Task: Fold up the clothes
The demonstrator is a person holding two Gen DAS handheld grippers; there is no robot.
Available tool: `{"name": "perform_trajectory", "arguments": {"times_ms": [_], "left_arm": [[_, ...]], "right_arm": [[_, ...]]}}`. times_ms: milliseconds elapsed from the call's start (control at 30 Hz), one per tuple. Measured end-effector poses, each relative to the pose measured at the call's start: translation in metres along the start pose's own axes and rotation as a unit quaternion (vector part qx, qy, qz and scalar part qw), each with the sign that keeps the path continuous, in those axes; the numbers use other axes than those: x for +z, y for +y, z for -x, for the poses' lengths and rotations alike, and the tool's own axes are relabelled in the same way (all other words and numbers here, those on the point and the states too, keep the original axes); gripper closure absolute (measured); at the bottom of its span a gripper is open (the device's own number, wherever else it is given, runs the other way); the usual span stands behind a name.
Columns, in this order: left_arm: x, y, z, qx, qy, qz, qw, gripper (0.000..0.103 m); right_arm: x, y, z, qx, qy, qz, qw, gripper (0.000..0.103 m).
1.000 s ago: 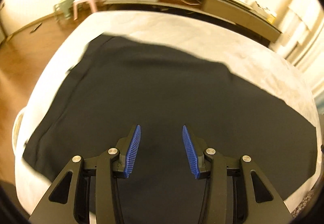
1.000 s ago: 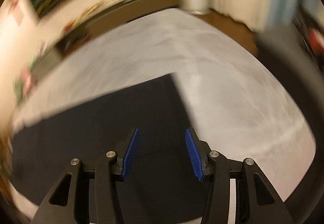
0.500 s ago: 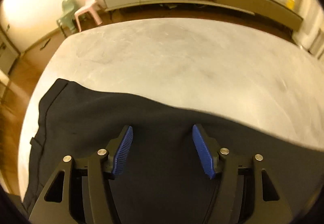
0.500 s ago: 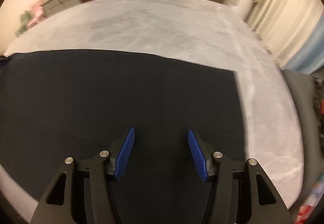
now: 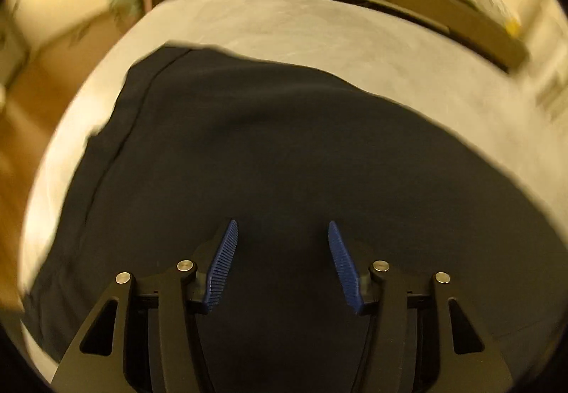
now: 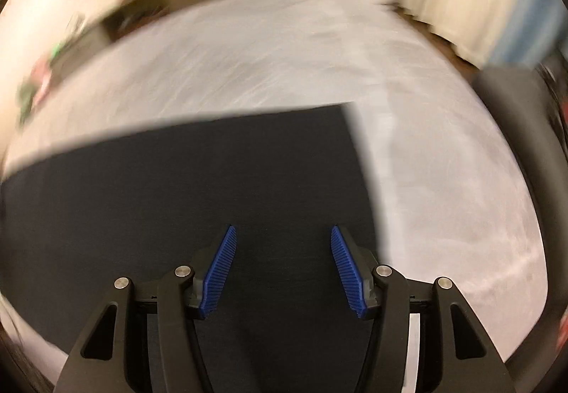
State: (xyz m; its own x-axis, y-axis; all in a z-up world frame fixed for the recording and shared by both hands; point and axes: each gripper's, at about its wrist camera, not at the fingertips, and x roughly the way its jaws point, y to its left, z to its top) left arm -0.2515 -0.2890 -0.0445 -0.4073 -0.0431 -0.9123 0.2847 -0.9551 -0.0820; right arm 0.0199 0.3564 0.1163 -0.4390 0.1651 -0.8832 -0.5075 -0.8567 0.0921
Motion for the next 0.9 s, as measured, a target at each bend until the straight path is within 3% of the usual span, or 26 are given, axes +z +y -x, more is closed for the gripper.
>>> {"name": "perform_trajectory", "arguments": {"times_ms": [100, 167, 300, 400, 500, 567, 667, 733, 800, 900], "left_arm": [[-0.012, -0.012, 0.022, -0.077, -0.026, -0.007, 0.9966, 0.046], [-0.024, -0.03, 0.027, -0.099, -0.032, -0.039, 0.9938, 0.045], [-0.047, -0.064, 0.021, -0.117, -0.014, -0.086, 0.9893, 0.045], [-0.069, -0.097, 0.017, -0.133, 0.016, -0.125, 0.9831, 0.045], [-0.083, -0.124, -0.003, -0.079, 0.021, -0.184, 0.9796, 0.046], [-0.09, -0.134, -0.007, -0.042, -0.013, -0.21, 0.9767, 0.042], [-0.083, -0.132, -0.012, -0.048, 0.005, -0.184, 0.9817, 0.044], [-0.071, -0.135, -0.005, -0.069, 0.004, -0.172, 0.9827, 0.044], [-0.069, -0.142, 0.01, -0.094, -0.001, -0.163, 0.9822, 0.044], [-0.07, -0.153, 0.033, -0.14, -0.008, -0.148, 0.9789, 0.044]], "right_arm": [[-0.003, -0.049, 0.017, -0.011, -0.024, -0.094, 0.995, 0.044], [-0.01, -0.062, 0.017, 0.005, -0.017, -0.115, 0.993, 0.044], [-0.012, -0.037, 0.01, 0.018, 0.013, -0.046, 0.999, 0.044], [-0.015, -0.021, 0.004, -0.011, 0.032, -0.003, 0.999, 0.044], [-0.017, -0.023, 0.001, -0.025, 0.034, -0.005, 0.999, 0.043], [-0.02, -0.024, 0.002, -0.02, 0.034, -0.007, 0.999, 0.043], [-0.025, -0.026, 0.004, -0.013, 0.033, -0.01, 0.999, 0.041], [-0.028, -0.028, 0.005, -0.008, 0.032, -0.012, 0.999, 0.04], [-0.031, -0.029, 0.006, -0.003, 0.031, -0.014, 0.999, 0.031], [-0.035, -0.03, 0.009, 0.006, 0.027, -0.016, 0.999, 0.026]]}}
